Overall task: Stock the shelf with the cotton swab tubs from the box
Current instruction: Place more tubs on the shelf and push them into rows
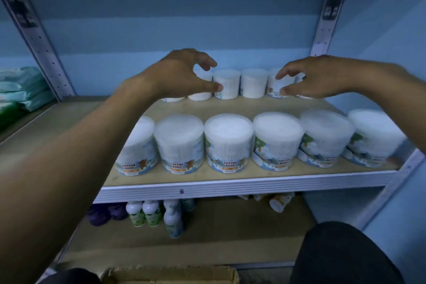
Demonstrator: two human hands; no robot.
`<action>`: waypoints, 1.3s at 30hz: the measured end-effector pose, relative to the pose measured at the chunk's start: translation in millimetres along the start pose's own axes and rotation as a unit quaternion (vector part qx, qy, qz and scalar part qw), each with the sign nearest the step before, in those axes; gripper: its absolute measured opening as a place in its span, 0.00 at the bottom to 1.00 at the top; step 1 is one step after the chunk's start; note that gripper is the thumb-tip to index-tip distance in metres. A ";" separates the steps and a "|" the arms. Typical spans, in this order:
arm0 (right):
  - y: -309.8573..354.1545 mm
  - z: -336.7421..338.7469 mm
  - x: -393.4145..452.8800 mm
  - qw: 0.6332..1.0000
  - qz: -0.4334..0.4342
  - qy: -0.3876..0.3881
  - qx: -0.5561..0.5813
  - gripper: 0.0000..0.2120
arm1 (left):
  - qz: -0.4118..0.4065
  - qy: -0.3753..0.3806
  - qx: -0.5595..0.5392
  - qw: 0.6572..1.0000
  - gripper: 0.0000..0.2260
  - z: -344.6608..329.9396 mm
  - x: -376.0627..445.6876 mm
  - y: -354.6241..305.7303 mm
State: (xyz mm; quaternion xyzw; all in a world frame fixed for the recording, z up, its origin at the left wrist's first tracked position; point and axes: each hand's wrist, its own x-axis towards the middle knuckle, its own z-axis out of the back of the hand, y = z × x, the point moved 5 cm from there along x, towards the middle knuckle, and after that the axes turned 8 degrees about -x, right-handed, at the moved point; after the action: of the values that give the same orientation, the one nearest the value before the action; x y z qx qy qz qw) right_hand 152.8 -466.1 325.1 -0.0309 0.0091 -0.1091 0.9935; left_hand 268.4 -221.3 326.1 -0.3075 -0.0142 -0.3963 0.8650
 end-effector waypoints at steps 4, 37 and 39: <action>-38.4 -8.6 23.5 0.997 -0.034 0.060 -0.041 0.27 | -0.010 0.056 0.054 0.997 0.28 -28.2 51.8 -22.9; -169.9 -52.7 179.9 0.987 -0.110 0.081 -0.080 0.42 | -0.046 0.192 0.210 0.958 0.35 -200.2 290.4 -70.9; -170.1 -54.5 182.7 0.987 -0.111 0.084 -0.083 0.42 | -0.048 0.189 0.213 0.957 0.36 -202.1 293.1 -69.9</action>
State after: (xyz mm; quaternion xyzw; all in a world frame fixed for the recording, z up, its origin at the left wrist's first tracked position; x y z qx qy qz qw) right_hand 293.0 -674.8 279.4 -0.1046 0.0981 -0.2199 0.9649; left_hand 376.4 -564.3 277.3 -0.0347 0.0503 -0.4762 0.8772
